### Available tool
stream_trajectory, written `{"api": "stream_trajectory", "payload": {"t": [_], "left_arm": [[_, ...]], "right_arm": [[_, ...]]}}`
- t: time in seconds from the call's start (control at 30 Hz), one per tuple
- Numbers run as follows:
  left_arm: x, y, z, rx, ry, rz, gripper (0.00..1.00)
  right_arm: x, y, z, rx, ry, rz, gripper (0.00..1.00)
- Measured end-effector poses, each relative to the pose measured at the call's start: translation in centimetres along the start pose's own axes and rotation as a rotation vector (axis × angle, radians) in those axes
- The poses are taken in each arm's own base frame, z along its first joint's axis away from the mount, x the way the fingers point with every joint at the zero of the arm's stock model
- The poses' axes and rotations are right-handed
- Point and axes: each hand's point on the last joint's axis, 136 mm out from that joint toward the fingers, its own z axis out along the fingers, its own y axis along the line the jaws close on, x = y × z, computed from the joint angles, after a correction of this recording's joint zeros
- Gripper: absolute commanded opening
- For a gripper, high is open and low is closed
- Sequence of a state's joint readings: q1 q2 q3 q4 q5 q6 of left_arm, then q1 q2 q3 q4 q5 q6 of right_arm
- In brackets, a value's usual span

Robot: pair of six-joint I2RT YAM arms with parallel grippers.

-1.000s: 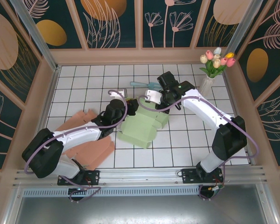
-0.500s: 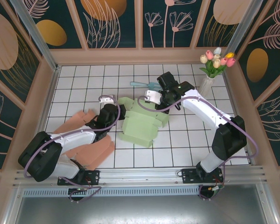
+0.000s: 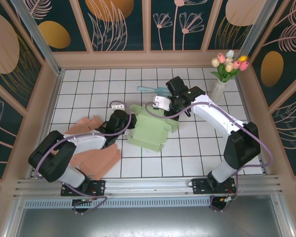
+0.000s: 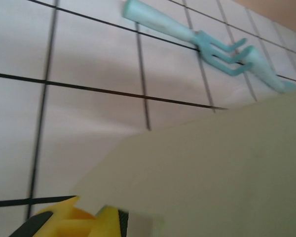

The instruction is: Fold the paper box

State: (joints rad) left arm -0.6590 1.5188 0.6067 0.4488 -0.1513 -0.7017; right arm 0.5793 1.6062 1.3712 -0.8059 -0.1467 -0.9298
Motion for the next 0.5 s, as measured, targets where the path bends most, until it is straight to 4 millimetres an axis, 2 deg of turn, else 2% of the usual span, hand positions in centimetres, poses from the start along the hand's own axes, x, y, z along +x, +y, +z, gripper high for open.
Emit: {"api": "stream_trajectory", "payload": {"t": [0.13,0.27,0.5], "left_arm": [[0.8,-1.5,1.0,0.079,0.042,-0.032,0.31],[1.6,-2.0,1.9,0.115,0.076,-0.055,0.3],[1.1,-2.4,1.3,0.133,0.062,-0.055,0.32]], "right_arm": [[0.0,-0.3,0.3,0.003,-0.002,0.002,0.0],[0.1,-0.3,0.6,0.003,0.002,-0.002,0.0],[0.7,-1.3,1.1,0.036,-0.001,0.007,0.0]]}}
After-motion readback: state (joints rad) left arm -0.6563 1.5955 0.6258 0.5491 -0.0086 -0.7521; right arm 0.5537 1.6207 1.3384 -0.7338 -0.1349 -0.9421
